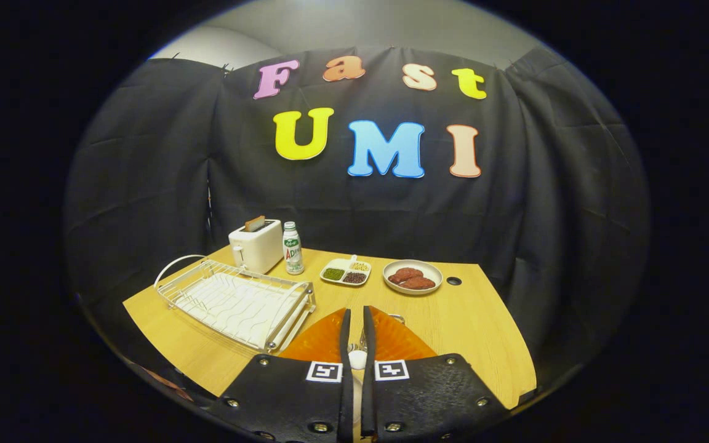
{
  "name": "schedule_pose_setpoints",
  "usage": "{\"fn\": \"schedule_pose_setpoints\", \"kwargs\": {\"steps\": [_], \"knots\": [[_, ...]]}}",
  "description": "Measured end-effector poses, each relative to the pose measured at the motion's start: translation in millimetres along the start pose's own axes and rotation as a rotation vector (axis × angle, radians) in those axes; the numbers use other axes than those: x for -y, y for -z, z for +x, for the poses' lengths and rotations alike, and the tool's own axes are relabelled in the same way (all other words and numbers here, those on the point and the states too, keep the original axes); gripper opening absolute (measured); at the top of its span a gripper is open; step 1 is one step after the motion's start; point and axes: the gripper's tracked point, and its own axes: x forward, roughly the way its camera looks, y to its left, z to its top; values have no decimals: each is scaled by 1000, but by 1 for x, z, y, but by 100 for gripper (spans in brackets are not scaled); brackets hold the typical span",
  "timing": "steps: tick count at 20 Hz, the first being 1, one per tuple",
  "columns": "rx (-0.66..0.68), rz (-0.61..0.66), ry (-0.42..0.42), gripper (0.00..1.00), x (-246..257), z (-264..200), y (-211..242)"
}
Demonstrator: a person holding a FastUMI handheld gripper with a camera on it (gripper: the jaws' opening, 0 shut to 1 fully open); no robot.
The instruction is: Take the plate from the dish rack, then take the spoon from the basket and place it into the plate.
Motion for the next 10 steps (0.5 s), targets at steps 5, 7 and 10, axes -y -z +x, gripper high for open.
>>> {"fn": "schedule_pose_setpoints", "kwargs": {"steps": [5, 7, 10], "knots": [[-98, -8, -61, 5, -35, 7, 27], [-132, -22, -88, 5, -49, 11, 35], [-173, -60, -129, 5, -66, 15, 44]]}}
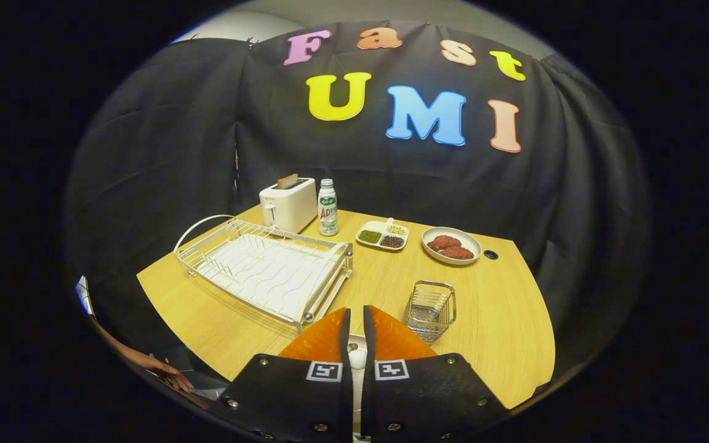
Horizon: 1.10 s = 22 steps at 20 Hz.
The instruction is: Take the plate from the dish rack, then take the spoon from the basket and place it into the plate.
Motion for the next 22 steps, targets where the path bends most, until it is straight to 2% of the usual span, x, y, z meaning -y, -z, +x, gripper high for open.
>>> {"fn": "schedule_pose_setpoints", "kwargs": {"steps": [11, 18, 20, 22], "knots": [[-109, -49, -100, 6, -42, 33, 18], [-108, -80, -110, 15, -43, 45, 15], [-89, -80, -92, 20, -35, 45, 10], [-57, -68, -72, 21, -29, 42, 0]]}}
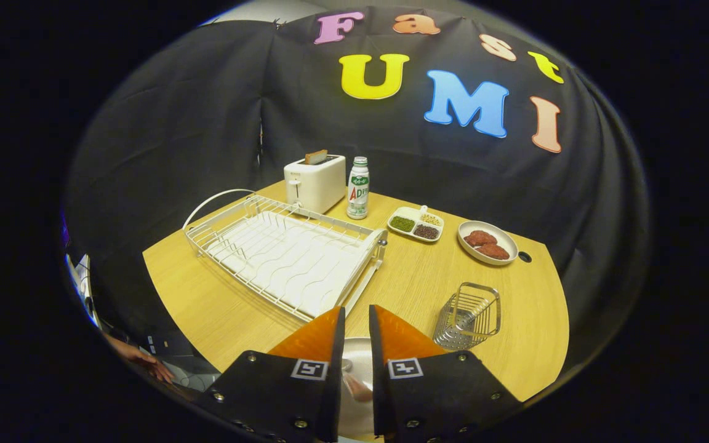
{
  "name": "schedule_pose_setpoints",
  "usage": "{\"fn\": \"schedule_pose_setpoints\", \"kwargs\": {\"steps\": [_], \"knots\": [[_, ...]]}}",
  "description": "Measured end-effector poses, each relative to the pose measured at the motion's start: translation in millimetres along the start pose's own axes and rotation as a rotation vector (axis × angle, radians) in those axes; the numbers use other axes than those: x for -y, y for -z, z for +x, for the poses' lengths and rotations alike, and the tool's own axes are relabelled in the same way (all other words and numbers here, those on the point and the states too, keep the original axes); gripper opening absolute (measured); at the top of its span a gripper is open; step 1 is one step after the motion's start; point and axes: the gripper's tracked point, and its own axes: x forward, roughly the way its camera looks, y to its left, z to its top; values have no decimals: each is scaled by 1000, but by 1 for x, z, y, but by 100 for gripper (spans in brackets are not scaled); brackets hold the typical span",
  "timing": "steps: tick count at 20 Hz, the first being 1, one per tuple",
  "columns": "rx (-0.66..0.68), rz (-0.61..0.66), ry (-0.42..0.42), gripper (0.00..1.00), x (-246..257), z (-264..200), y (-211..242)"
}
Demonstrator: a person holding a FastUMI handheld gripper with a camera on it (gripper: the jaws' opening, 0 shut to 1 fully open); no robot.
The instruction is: Take the plate from the dish rack, then take the spoon from the basket and place it into the plate.
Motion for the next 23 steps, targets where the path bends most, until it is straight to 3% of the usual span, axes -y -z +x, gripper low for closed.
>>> {"fn": "schedule_pose_setpoints", "kwargs": {"steps": [1, 2, 3, 8, 13, 16, 18, 23], "knots": [[22, 11, 12, 21, 5, -5, -8], [60, 17, 53, 30, 18, -14, -19], [113, 22, 82, 32, 28, -21, -33], [319, 108, 230, 32, 90, -71, -88], [435, 171, 377, 31, 161, -118, -108], [509, 177, 407, 95, 180, -141, -115], [545, 169, 441, 95, 191, -151, -114], [536, 173, 422, 95, 194, -150, -101]]}}
